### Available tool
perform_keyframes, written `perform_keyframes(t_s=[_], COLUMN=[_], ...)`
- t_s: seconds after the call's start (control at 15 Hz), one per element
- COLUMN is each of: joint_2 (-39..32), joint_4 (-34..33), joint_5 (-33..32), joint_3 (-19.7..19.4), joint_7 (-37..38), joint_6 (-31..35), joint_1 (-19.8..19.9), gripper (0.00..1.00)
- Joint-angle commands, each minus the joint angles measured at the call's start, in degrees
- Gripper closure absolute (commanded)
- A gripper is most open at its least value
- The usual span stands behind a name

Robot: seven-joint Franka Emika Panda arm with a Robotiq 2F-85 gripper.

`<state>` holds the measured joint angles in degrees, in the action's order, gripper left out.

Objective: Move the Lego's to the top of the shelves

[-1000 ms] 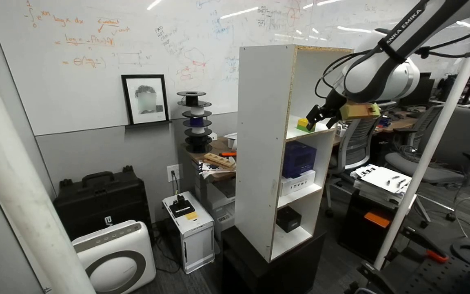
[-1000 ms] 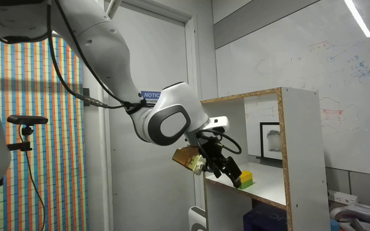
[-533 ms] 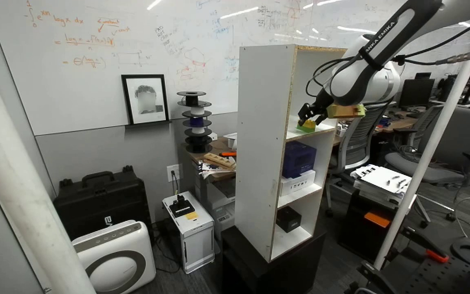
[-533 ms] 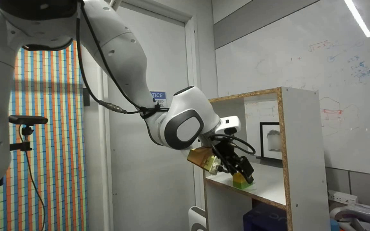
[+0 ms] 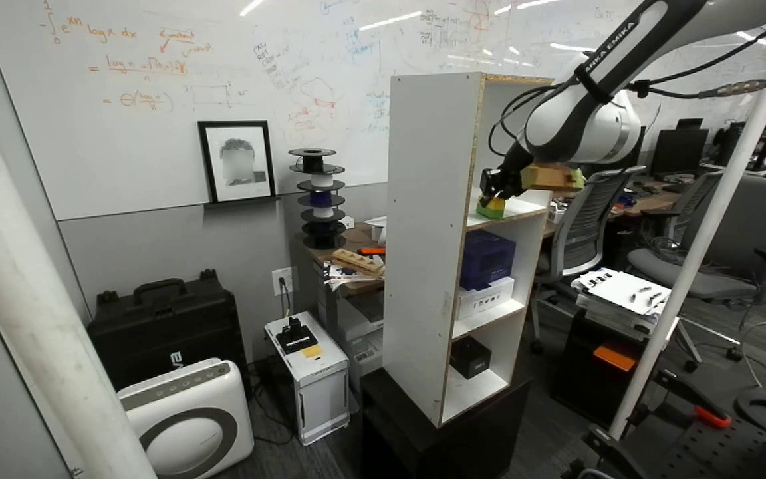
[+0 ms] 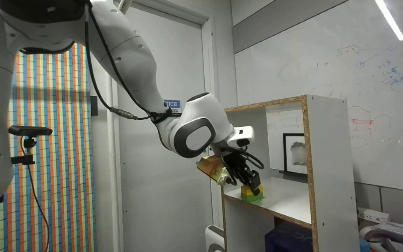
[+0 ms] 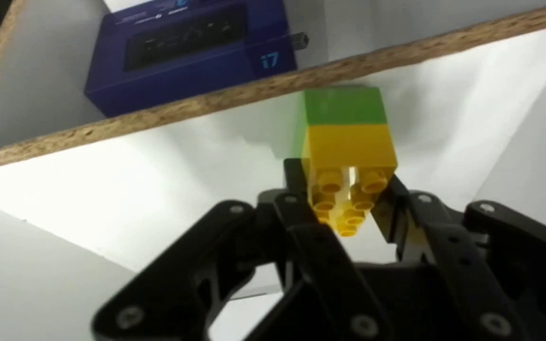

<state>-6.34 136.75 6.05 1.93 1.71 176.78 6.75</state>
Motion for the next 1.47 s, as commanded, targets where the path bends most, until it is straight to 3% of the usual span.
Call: perform_keyframes(t_s=[0.0, 0.2, 0.27, 0.47, 0.73, 1.07, 1.4], joint_2=[10.89, 20.51, 23.69, 33.62, 41.84, 38.71, 26.34], joint_4=[5.55, 9.85, 11.08, 12.68, 8.38, -3.14, -15.97], joint_5=[13.29, 16.10, 13.63, 6.28, 3.75, 4.13, 1.95], joint_3=[6.71, 5.57, 1.96, 0.70, -0.37, -0.08, -0.25], joint_7=[-7.20, -8.06, -5.90, -0.37, 2.62, 7.71, 13.17], joint_6=[-10.01, -21.08, -24.88, -37.89, -41.42, -38.45, -34.56], joint_1=[1.84, 0.23, -2.92, -2.19, -2.38, -1.44, 0.82], gripper=[0.84, 0.84, 0.84, 0.84, 0.84, 0.83, 0.83])
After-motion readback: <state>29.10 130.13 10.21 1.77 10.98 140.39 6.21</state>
